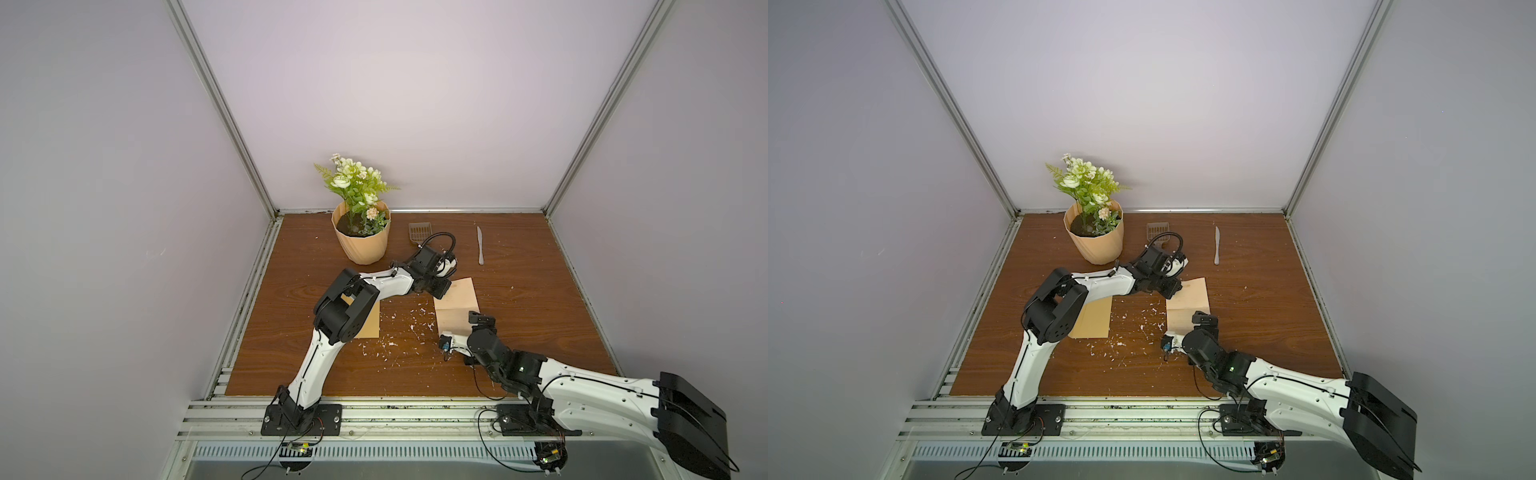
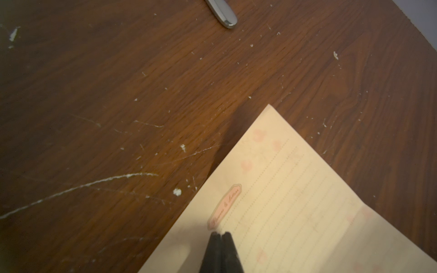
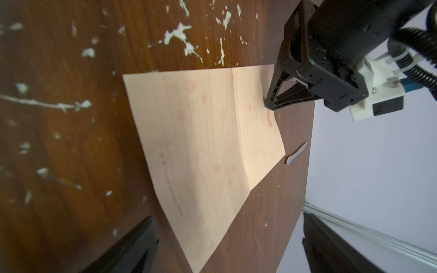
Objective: Fold the letter paper in half and place it into the envelope
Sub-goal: Fold the letter paper at the center of the board.
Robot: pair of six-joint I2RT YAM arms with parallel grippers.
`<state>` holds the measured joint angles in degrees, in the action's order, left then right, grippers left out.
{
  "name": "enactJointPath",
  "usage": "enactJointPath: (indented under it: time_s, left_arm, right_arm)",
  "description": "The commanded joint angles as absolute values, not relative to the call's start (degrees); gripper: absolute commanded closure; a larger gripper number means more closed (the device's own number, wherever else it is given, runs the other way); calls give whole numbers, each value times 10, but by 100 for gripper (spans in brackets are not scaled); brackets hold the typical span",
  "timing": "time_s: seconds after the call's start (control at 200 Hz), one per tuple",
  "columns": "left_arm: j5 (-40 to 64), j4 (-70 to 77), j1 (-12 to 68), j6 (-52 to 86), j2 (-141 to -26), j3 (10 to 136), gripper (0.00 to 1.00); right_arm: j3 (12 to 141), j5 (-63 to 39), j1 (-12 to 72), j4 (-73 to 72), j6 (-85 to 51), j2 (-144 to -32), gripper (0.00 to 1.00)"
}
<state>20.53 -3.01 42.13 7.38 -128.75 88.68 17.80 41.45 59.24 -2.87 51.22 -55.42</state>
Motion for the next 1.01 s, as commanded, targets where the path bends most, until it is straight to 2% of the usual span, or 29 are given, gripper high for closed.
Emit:
enactJointPath:
  time_s: [0.0,0.16,0.37,0.465,0.846,1.001]
  left_arm:
    - [205,-103,422,53,-1317,879,100]
    - [212,-108,422,49,-1318,877,100]
    - [216,-113,422,42,-1318,878,100]
    - [218,-115,422,40,-1317,880,100]
    - [227,-130,422,28,-1311,873,100]
    - [228,-131,422,25,-1308,869,100]
  right_arm:
    - [175,432,595,-22,511,-534,1]
    - [165,451,593,-61,514,-579,1]
    - [186,427,593,-10,489,-589,2]
    - [164,422,590,-41,518,-583,1]
    - [173,416,547,-148,557,-696,2]
    - [174,400,548,-164,564,-702,4]
